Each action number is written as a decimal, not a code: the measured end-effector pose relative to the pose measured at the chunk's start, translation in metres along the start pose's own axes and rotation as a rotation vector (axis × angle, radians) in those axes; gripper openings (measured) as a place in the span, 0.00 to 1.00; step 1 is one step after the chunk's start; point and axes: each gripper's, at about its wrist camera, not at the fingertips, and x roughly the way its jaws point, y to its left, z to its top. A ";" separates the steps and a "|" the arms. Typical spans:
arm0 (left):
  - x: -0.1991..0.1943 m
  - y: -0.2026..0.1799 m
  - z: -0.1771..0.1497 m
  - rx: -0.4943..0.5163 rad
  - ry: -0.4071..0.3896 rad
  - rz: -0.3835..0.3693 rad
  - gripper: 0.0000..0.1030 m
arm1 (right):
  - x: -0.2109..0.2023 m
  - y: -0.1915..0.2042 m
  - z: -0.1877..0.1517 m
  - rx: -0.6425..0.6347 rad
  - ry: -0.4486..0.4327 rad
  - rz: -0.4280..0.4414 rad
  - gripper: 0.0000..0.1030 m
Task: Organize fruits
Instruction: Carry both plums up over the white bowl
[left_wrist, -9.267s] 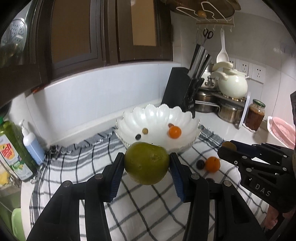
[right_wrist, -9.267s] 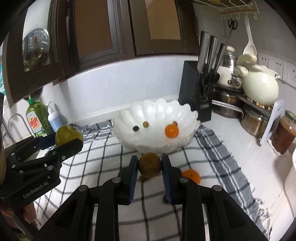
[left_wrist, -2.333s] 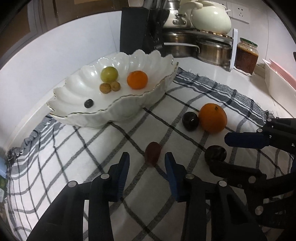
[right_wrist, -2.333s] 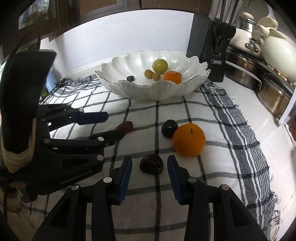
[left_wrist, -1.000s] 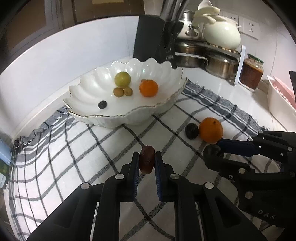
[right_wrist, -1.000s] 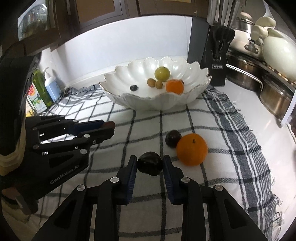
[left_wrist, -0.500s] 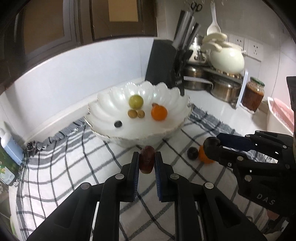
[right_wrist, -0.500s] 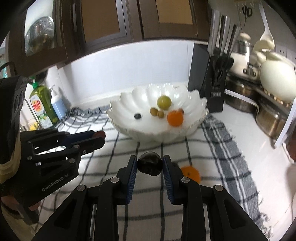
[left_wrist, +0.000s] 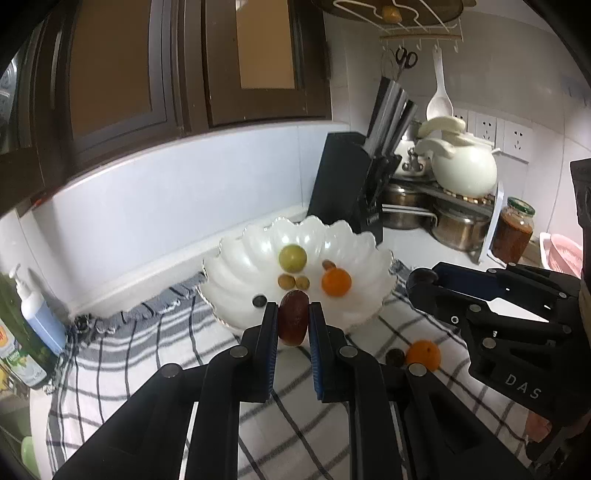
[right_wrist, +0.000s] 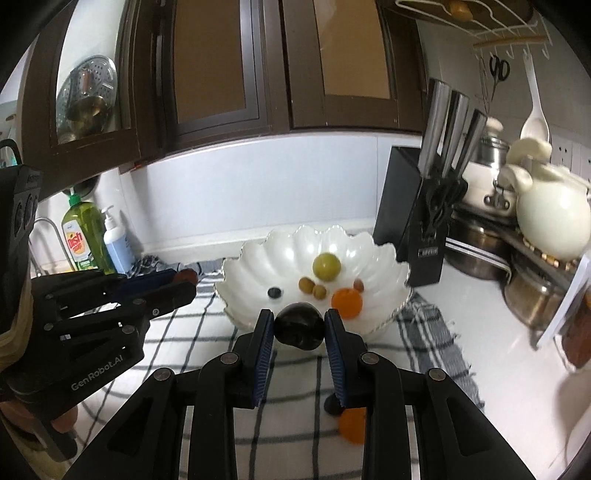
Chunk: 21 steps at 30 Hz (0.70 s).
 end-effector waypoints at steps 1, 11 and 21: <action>0.000 0.001 0.002 0.000 -0.008 0.003 0.17 | 0.000 0.000 0.003 -0.007 -0.006 -0.004 0.29; 0.004 0.009 0.030 0.007 -0.085 0.031 0.17 | 0.012 -0.004 0.033 -0.042 -0.048 -0.010 0.29; 0.026 0.023 0.059 0.004 -0.085 0.050 0.17 | 0.042 -0.012 0.060 -0.035 -0.043 -0.009 0.29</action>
